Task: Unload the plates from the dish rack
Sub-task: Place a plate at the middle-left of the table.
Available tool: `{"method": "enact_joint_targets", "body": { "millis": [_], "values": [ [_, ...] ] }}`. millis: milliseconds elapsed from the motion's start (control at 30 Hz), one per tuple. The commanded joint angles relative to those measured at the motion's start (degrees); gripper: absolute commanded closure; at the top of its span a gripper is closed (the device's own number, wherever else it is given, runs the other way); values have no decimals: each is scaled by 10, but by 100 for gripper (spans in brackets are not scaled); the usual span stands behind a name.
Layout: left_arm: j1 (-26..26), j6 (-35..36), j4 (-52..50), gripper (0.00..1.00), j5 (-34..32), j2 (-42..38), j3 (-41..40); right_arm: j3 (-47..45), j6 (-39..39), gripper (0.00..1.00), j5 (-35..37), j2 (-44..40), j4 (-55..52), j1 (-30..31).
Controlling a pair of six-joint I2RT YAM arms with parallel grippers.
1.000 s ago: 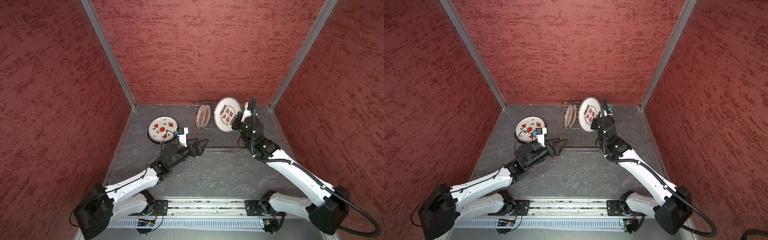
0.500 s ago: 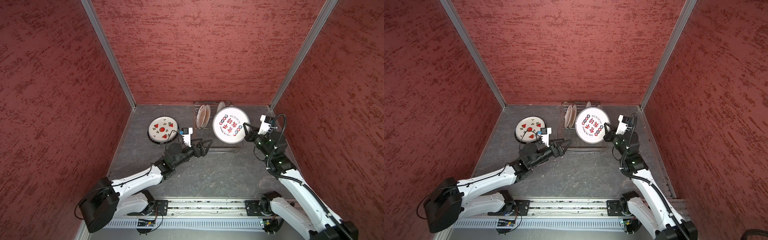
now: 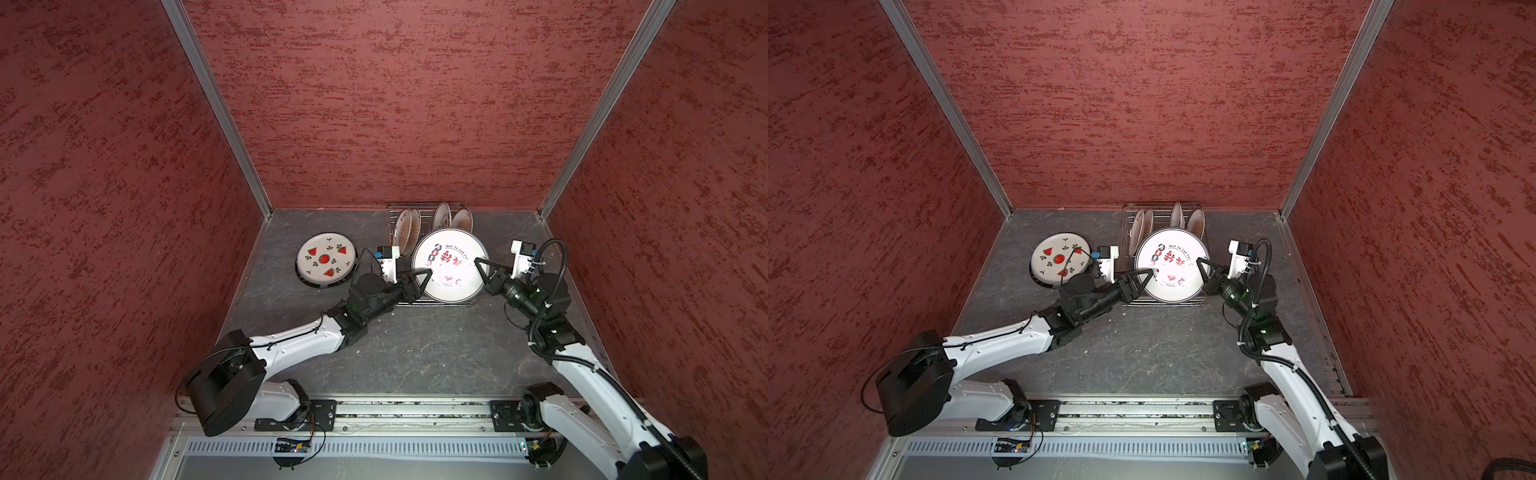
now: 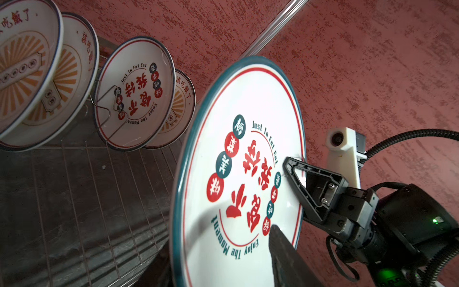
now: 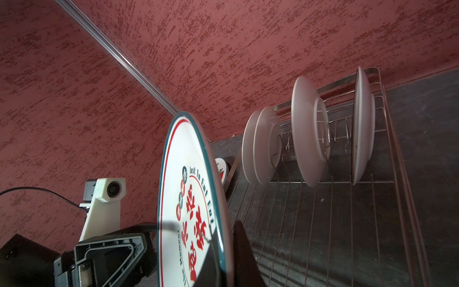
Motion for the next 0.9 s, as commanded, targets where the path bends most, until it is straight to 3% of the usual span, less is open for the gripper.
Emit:
{"method": "enact_joint_targets", "body": {
  "millis": [0,200,433,633,767,867],
  "values": [
    [-7,-5,7,55,-8,-1,8,0,11,100,-22,-16,56,-1],
    [-6,-8,13,68,2,0,10,-9,27,100,-48,-12,69,-1],
    [-6,-19,8,87,6,2,11,-13,19,99,-30,-8,61,-1],
    [-6,-32,14,100,3,11,10,-23,23,67,-18,6,72,-1],
    [1,-38,17,100,-13,10,12,-25,19,57,-18,10,71,-1],
    [21,-73,44,100,15,15,7,-26,15,49,-25,8,67,-1]
  ]
}}
